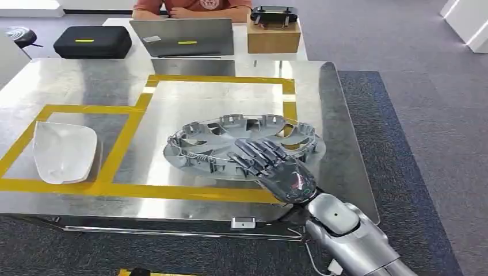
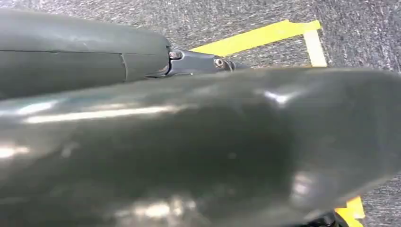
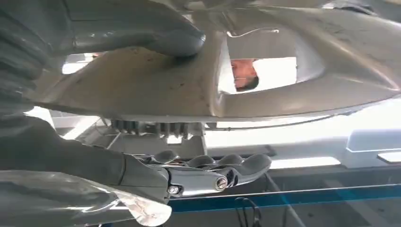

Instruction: Take the parts from the cabinet and place them on the table.

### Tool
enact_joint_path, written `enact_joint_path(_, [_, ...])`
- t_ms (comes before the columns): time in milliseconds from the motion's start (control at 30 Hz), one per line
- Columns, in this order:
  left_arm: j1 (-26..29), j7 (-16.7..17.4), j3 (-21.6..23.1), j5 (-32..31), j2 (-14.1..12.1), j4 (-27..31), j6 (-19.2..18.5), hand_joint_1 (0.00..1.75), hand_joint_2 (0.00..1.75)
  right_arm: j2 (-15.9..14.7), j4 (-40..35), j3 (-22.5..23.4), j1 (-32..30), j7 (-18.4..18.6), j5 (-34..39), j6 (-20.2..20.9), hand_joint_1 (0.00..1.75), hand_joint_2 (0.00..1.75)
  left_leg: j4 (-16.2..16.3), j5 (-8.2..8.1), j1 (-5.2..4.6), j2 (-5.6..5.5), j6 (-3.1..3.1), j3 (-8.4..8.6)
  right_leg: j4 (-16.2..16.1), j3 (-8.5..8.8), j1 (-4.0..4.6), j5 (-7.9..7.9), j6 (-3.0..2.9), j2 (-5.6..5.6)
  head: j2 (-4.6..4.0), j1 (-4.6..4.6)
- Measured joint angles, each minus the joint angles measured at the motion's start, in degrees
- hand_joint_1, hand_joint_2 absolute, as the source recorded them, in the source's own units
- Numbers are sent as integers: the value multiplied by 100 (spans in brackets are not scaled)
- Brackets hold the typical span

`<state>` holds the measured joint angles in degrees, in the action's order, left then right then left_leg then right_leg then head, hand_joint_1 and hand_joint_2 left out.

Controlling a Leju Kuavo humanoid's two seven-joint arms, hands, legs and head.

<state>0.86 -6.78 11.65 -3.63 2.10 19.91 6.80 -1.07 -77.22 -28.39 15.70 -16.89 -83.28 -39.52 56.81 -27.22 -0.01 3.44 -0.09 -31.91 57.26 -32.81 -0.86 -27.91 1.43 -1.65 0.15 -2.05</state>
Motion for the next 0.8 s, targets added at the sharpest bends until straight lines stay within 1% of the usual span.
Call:
enact_joint_path(100, [-1,57,24,-11,-2,11,-31,0,0,0,0,-9,-8,-297,179,-2,0,175,0,0,0,0,0,0,0,1,0,0,0,0,-2,0])
enact_joint_path(167, [-3,72,37,-15,-2,13,-44,0,0,9,0,-55,-11,-418,326,-2,0,175,0,0,0,0,0,0,0,1,0,0,0,0,0,0])
enact_joint_path(300, [-11,76,72,-41,-13,17,-59,0,0,46,-18,-255,-5,-584,648,-2,0,175,0,0,0,0,0,-1,0,0,1,0,0,-1,0,2])
enact_joint_path(400, [-25,76,129,-57,-22,20,-61,0,0,59,-31,-444,44,-575,849,-2,0,175,-1,0,1,0,0,-1,0,0,1,-1,0,0,-2,0])
enact_joint_path(433, [-27,76,133,-59,-24,20,-70,0,0,59,-31,-501,58,-504,879,-2,0,175,-1,0,1,0,0,-1,0,1,1,-1,0,-1,0,0])
enact_joint_path(533, [-27,76,144,-59,-24,20,-79,0,0,52,-15,-719,171,-116,778,-2,0,175,-1,0,0,1,0,0,0,0,1,0,0,4,-2,0])
enact_joint_path(600, [-26,76,151,-57,-26,20,-76,0,0,52,0,-805,219,-24,732,-2,0,175,0,0,0,0,0,0,0,1,0,0,0,-1,0,0])
enact_joint_path(633, [-20,76,155,-48,-26,20,-65,0,0,48,9,-855,247,109,695,-2,0,175,0,0,0,0,0,-1,0,2,0,0,0,-1,0,-2])
enact_joint_path(700, [-6,79,155,-4,-26,22,-44,0,0,-7,74,-1069,394,645,634,75,0,175,0,0,0,1,0,-1,0,1,0,2,2,6,0,2])
enact_joint_path(767, [35,107,153,26,-28,57,18,0,0,-105,83,-1290,585,1292,636,412,0,175,0,0,0,1,0,0,0,1,0,3,3,3,0,0])
enact_joint_path(800, [66,118,153,46,-35,81,50,0,0,-131,81,-1338,649,1509,641,589,0,175,1,0,0,1,0,0,0,2,0,3,3,3,0,-2])
